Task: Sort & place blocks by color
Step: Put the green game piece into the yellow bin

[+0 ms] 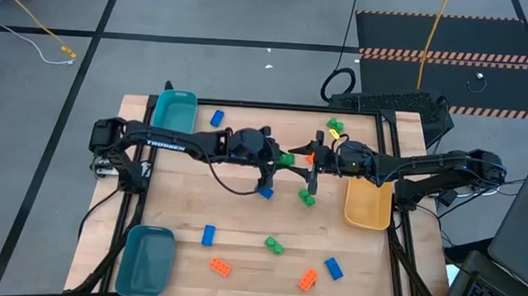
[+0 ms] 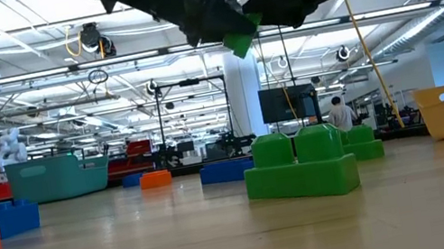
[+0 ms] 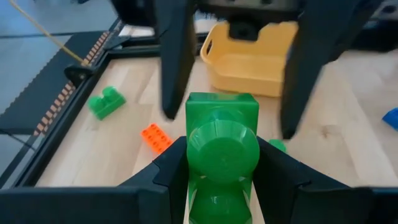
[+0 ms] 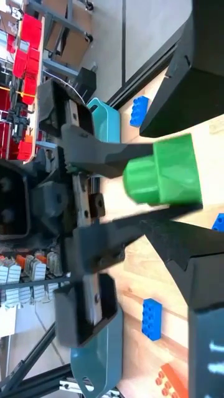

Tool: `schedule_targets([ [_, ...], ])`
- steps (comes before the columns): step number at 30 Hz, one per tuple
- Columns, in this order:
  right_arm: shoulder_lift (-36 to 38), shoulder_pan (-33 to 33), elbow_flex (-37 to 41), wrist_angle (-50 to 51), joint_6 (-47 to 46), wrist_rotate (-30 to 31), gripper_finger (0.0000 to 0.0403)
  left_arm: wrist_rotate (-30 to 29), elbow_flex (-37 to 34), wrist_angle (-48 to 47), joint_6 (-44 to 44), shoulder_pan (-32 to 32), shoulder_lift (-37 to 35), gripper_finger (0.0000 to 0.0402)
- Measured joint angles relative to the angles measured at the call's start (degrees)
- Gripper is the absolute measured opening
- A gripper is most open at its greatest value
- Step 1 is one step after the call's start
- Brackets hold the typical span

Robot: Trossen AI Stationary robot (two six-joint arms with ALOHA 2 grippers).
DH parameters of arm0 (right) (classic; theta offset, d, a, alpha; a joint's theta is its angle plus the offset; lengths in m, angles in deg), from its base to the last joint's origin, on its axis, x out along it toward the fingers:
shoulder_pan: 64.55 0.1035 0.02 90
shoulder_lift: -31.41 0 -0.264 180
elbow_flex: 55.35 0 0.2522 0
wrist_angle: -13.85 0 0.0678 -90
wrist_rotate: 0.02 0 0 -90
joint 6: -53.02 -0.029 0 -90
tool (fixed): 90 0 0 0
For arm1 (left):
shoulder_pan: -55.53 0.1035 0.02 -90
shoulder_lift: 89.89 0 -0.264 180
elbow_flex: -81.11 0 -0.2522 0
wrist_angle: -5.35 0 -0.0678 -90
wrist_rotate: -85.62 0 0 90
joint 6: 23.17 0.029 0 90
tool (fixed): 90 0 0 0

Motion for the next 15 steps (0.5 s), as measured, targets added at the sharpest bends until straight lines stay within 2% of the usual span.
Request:
schedule_targets([
  [11, 0.02, 0.00, 0.02, -0.10, 0.06, -0.21, 0.0222, 0.15, 0.00, 1.21, -0.04, -0.36, 0.00, 0.0142],
  [15, 0.07, 0.01, 0.02, 1.11, 0.71, -0.29, 0.0187, 0.06, 0.00, 1.20, -0.04, -0.34, 0.00, 0.0144],
])
